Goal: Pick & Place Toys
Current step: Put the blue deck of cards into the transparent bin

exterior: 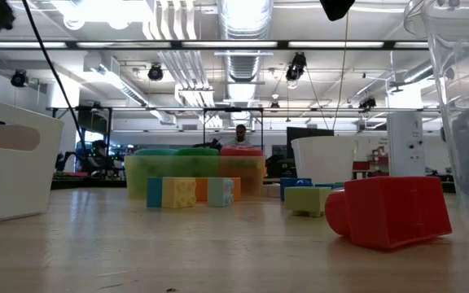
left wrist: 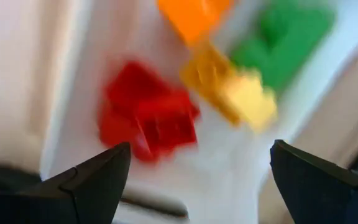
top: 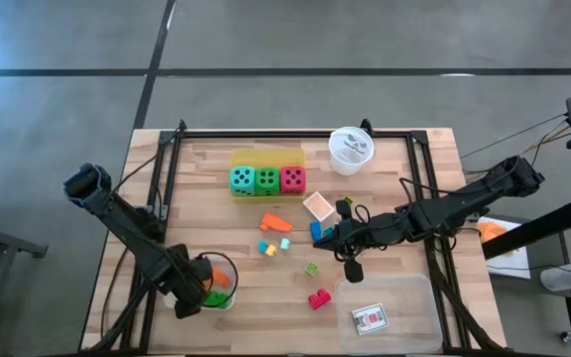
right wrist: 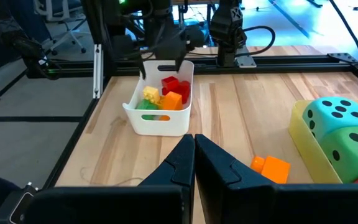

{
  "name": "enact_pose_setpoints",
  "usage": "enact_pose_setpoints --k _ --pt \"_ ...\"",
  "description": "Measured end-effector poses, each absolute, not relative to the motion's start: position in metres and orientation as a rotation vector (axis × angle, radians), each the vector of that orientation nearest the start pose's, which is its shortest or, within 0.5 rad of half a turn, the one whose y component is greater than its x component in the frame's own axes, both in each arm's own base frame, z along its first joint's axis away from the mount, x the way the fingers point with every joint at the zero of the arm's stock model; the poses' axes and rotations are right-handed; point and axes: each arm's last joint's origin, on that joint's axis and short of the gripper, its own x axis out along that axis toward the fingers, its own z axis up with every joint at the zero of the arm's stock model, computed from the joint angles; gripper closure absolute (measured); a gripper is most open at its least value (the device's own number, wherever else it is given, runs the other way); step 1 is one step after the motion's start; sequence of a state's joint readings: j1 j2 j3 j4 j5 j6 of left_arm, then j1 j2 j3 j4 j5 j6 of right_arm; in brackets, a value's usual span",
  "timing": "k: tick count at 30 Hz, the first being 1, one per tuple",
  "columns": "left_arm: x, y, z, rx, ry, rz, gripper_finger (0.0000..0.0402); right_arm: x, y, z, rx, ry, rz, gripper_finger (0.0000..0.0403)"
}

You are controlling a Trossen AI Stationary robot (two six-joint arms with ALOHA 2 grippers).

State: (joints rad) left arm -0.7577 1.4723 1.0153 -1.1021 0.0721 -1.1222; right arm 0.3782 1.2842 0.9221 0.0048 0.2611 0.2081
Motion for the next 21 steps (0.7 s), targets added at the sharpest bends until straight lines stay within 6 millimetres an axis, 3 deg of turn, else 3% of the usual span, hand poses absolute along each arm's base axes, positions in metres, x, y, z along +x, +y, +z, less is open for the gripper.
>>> enact_pose_setpoints --k 4,7,13,17,21 --pt "0.193 -0.158 0.215 -0.325 1.428 0.301 0.0034 0.268 0.098 0.293 0.094 0.350 0.080 0.0394" --pt "0.218 -0.145 0.217 -0.410 1.381 0.198 0.0034 0.268 0.098 0.292 0.093 0.350 0.080 0.0394" --pt "0.262 -0.098 0.224 -0.480 1.240 0.036 0.0034 0.268 0.099 0.292 0.093 0.350 0.080 0.0394" --pt "0.274 -0.066 0.230 -0.483 1.190 0.078 0.0034 0.268 0.099 0.292 0.093 0.350 0.080 0.0394" --pt "0.279 -0.052 0.231 -0.471 1.169 0.096 0.0034 0.268 0.099 0.293 0.093 0.350 0.080 0.0394"
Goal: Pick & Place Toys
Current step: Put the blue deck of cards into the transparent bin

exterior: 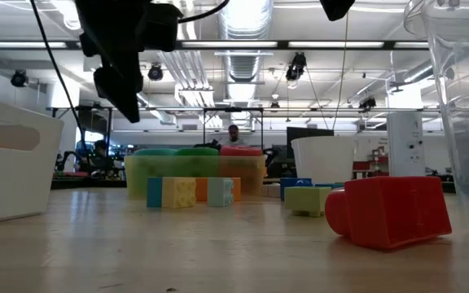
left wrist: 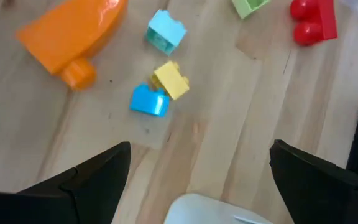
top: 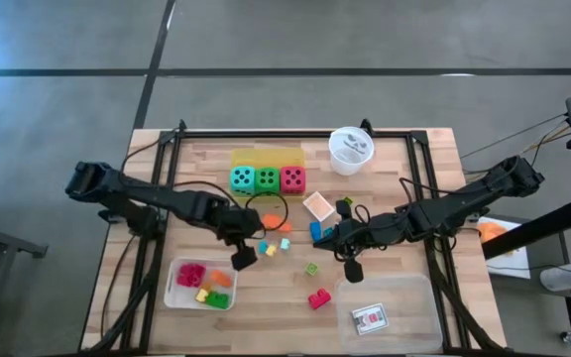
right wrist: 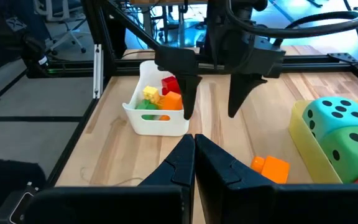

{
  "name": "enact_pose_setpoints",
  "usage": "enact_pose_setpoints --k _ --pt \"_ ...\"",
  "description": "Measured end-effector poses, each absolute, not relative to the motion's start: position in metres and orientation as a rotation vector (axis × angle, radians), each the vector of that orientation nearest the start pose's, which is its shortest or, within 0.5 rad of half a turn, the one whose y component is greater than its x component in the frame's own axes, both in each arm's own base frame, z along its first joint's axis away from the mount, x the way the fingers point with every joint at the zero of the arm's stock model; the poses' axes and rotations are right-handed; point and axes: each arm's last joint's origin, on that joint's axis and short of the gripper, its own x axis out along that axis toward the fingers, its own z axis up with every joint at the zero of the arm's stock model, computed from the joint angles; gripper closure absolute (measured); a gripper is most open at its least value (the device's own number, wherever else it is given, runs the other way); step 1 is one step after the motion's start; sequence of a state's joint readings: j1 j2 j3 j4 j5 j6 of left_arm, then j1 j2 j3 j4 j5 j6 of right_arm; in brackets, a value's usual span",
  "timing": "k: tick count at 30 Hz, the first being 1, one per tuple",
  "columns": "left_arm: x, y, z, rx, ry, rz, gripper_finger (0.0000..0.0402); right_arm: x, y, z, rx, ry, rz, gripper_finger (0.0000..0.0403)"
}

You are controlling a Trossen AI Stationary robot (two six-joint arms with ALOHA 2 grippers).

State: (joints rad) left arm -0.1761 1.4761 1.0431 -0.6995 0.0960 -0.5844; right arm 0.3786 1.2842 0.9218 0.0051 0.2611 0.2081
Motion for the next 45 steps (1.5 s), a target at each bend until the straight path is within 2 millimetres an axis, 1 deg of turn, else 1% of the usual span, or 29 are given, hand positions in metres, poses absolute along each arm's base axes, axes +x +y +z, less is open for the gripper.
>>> enact_pose_setpoints --k 5,9,11,17,20,22,24,27,31,34,37,40,42,45 --pt "0.285 -0.048 0.232 -0.456 1.107 0.122 0.0034 0.268 0.099 0.293 0.093 0.349 0.080 0.0394" --pt "0.285 -0.048 0.232 -0.449 1.107 0.134 0.0034 0.268 0.099 0.293 0.094 0.349 0.080 0.0394" --pt "0.281 -0.048 0.231 -0.442 1.126 0.133 0.0035 0.268 0.099 0.292 0.093 0.350 0.080 0.0394" --pt "0.266 -0.051 0.221 -0.307 1.271 0.103 0.0035 0.268 0.099 0.293 0.093 0.349 0.081 0.0394" --pt "0.256 -0.046 0.220 -0.234 1.361 0.092 0.0035 0.268 0.099 0.292 0.093 0.350 0.081 0.0394" --pt "0.252 -0.042 0.222 -0.234 1.382 0.114 0.0035 0.268 0.099 0.292 0.093 0.350 0.081 0.0394" --pt "0.249 -0.039 0.223 -0.265 1.386 0.154 0.0035 0.268 0.099 0.293 0.093 0.350 0.081 0.0394" --pt "0.246 -0.038 0.226 -0.255 1.360 0.198 0.0035 0.268 0.099 0.293 0.093 0.349 0.081 0.0394" --pt "0.243 -0.039 0.230 -0.240 1.347 0.196 0.0035 0.269 0.098 0.295 0.090 0.319 0.047 0.0394" --pt "0.240 -0.038 0.234 -0.242 1.342 0.193 0.0034 0.271 0.098 0.299 0.170 0.270 0.032 0.0394" --pt "0.238 -0.038 0.237 -0.245 1.327 0.189 0.0034 0.270 0.099 0.298 0.198 0.288 0.052 0.0394" --pt "0.236 -0.038 0.239 -0.246 1.322 0.188 0.0034 0.265 0.092 0.297 0.151 0.351 0.112 0.0394" --pt "0.236 -0.038 0.239 -0.246 1.323 0.187 0.0034 0.261 0.084 0.295 0.137 0.417 0.132 0.0394" --pt "0.236 -0.038 0.239 -0.246 1.323 0.188 0.0034 0.254 0.067 0.291 0.187 0.518 0.077 0.0394"
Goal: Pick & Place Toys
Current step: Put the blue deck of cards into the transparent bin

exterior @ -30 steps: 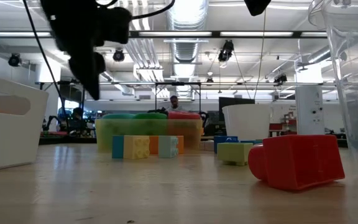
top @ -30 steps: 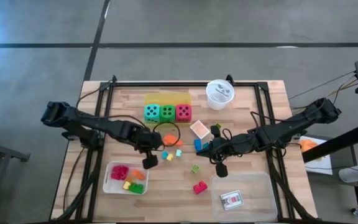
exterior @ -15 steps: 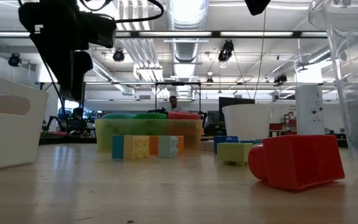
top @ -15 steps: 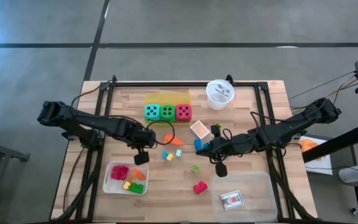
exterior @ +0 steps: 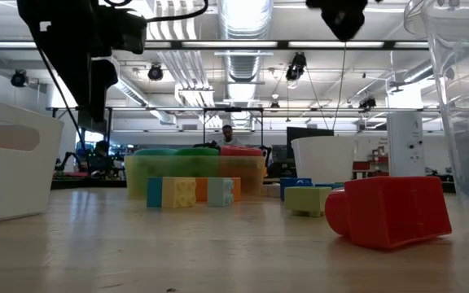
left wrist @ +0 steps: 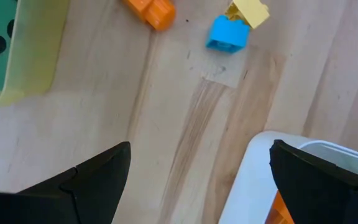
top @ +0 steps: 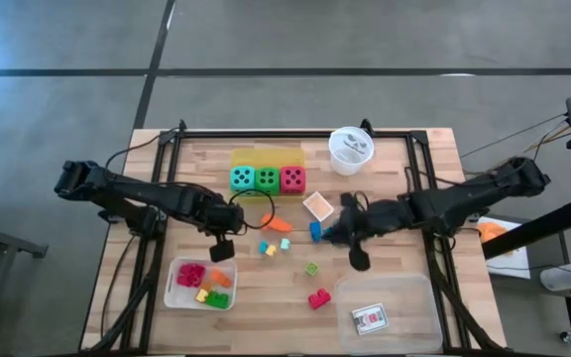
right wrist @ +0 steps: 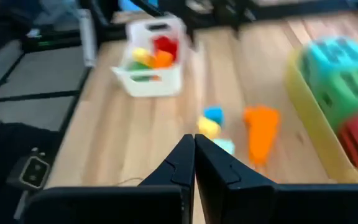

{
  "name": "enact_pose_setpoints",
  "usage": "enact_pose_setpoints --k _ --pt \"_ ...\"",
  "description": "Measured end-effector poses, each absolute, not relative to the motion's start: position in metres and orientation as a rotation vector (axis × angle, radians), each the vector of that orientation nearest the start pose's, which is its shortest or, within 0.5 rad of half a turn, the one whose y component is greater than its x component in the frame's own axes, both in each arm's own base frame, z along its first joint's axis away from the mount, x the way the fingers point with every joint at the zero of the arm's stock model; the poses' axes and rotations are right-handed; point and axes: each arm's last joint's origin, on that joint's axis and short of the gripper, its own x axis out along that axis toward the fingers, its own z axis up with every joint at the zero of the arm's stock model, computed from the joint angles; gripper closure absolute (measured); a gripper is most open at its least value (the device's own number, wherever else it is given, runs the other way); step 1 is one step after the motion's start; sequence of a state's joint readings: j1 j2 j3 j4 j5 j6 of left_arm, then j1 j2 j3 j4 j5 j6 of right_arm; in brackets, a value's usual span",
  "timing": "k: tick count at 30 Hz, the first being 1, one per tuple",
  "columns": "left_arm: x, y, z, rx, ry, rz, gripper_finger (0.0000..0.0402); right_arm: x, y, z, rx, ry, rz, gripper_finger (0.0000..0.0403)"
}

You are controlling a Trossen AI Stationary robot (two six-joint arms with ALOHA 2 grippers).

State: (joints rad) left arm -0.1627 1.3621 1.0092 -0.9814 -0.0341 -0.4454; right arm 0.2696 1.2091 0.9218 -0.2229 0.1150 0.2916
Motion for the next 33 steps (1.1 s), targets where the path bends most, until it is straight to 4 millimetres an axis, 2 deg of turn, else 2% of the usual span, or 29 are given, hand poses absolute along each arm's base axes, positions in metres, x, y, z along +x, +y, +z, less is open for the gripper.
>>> enact_pose_setpoints --k 4,8,14,24,27,30,33 --pt "0.236 -0.038 0.239 -0.246 1.323 0.188 0.0034 0.245 0.044 0.289 0.256 0.615 0.003 0.0394" --pt "0.236 -0.038 0.239 -0.246 1.322 0.187 0.0034 0.238 0.032 0.286 0.224 0.705 0.061 0.0394" --pt "0.236 -0.038 0.239 -0.246 1.320 0.186 0.0034 0.235 0.028 0.285 0.090 0.716 0.145 0.0394" --pt "0.237 -0.038 0.239 -0.247 1.312 0.184 0.0034 0.228 0.026 0.272 0.078 0.878 0.094 0.0394" --pt "0.237 -0.038 0.239 -0.247 1.309 0.183 0.0034 0.230 0.027 0.268 0.132 0.906 0.080 0.0392" --pt "0.237 -0.038 0.240 -0.247 1.302 0.184 0.0034 0.233 0.027 0.264 0.215 0.935 0.039 0.0370" --pt "0.239 -0.039 0.240 -0.250 1.289 0.181 0.0034 0.237 0.031 0.257 0.238 0.970 0.030 0.0320"
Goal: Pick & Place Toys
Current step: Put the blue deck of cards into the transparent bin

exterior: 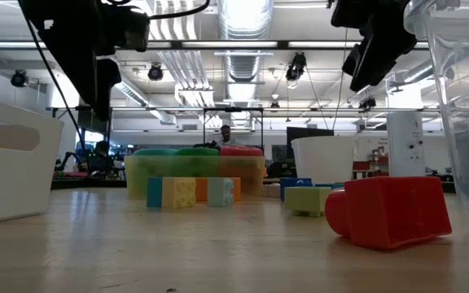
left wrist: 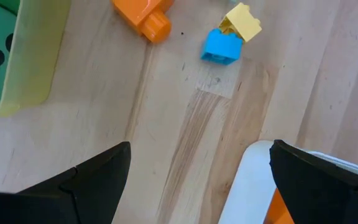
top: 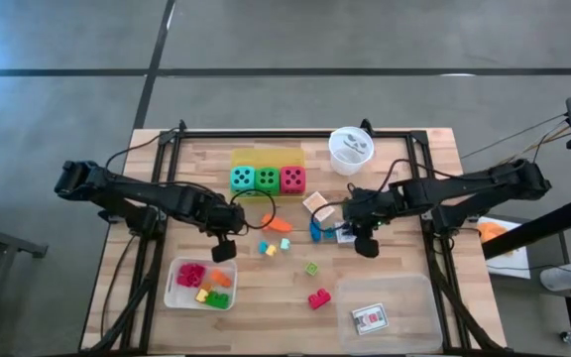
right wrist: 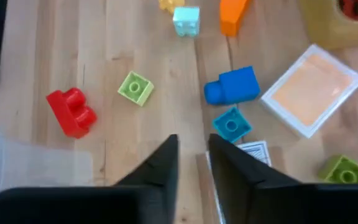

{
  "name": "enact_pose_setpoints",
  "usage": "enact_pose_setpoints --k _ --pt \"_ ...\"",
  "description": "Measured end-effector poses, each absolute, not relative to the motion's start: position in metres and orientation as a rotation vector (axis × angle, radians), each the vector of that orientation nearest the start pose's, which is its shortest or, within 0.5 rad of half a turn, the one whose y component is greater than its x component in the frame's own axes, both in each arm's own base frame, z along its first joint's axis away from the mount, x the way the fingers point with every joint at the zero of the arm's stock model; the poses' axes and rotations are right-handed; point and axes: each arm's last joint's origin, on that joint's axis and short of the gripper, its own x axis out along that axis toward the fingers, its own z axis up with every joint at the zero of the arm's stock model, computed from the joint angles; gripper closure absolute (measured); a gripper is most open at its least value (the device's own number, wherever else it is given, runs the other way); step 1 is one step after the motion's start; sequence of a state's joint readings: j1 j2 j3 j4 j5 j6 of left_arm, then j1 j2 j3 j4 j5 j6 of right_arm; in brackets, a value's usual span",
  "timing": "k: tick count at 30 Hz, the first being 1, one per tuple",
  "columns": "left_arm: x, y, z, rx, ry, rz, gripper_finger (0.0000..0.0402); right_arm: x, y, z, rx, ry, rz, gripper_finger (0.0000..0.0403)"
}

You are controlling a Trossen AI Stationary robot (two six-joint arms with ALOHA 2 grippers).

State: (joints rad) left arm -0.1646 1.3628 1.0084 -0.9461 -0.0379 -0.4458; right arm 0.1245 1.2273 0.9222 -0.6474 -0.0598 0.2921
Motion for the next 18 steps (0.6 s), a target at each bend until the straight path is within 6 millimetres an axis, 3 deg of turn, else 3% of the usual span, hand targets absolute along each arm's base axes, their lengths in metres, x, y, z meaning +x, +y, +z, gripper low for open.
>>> enact_pose_setpoints --k 9,18 --pt "0.240 -0.039 0.240 -0.253 1.276 0.177 0.0034 0.255 0.035 0.227 0.238 1.105 0.020 0.0147" --pt "0.240 -0.039 0.240 -0.253 1.276 0.177 0.0034 0.267 0.028 0.198 0.199 1.221 -0.040 0.0075"
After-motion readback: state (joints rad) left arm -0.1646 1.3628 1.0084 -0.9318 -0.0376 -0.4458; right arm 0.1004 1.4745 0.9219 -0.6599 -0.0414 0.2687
